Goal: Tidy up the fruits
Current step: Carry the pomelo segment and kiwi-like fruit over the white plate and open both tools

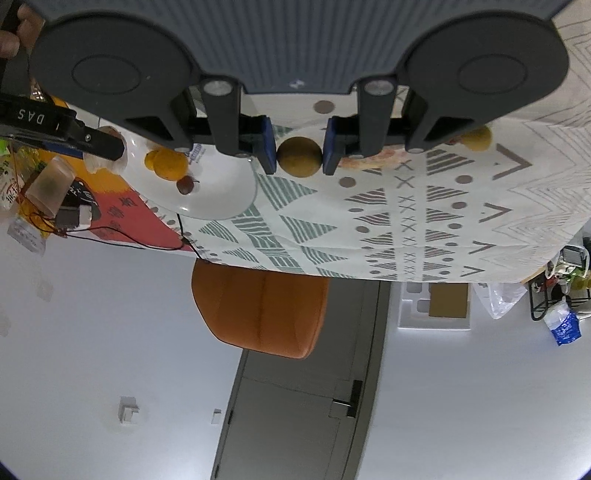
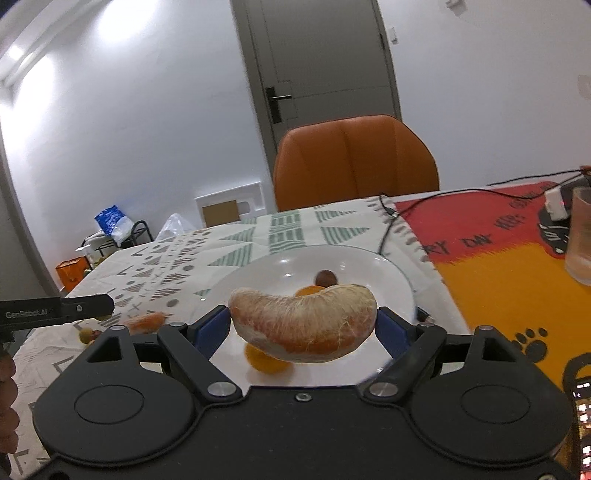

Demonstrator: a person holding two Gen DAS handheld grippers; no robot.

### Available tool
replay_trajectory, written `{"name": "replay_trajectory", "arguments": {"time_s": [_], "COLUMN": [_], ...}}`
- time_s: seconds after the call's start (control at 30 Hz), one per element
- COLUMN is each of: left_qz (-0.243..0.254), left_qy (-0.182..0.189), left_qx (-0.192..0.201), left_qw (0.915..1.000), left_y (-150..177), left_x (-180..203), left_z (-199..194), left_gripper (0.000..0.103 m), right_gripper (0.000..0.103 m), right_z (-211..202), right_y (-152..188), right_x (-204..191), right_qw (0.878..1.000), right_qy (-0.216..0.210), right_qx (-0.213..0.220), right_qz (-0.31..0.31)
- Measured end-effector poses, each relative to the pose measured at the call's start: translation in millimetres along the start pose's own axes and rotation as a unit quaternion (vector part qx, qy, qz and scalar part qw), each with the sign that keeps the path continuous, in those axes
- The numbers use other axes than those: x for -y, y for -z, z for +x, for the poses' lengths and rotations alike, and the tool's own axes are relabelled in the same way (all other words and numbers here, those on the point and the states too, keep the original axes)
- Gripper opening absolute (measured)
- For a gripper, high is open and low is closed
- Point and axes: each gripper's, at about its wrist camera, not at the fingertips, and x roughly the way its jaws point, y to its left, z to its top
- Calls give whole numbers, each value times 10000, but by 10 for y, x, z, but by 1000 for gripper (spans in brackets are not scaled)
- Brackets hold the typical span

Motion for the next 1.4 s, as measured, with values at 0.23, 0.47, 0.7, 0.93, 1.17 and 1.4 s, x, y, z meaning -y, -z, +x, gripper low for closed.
{"name": "replay_trajectory", "arguments": {"time_s": [0.23, 0.47, 0.7, 0.93, 1.17, 1.4], "left_qz": [144, 246, 464, 494, 393, 313], "left_qy": [57, 138, 349, 418, 343, 155], "left_qx": [-105, -196, -119, -87, -157, -161], "left_qw": [9998, 9994, 9982, 9979, 9985, 9993], "left_y": [14, 7, -87, -141, -140, -118], "left_x": [166, 349, 602, 701, 629, 508], "left_z": [137, 293, 407, 454, 423, 312], "left_gripper": [25, 25, 25, 26, 36, 61], "right_gripper": [82, 89, 89, 89, 89, 89], "right_z": [43, 26, 8, -18, -16, -21], "right_y": [53, 58, 75, 88, 95, 99], "right_x": [157, 217, 332, 372, 354, 268], "right_qw": [9999, 10000, 9999, 9998, 9997, 9997], "right_qy": [72, 22, 4, -1, -58, -176], "right_qx": [-62, 13, -32, -39, -39, -47], "right_qz": [96, -18, 163, 198, 214, 176]}}
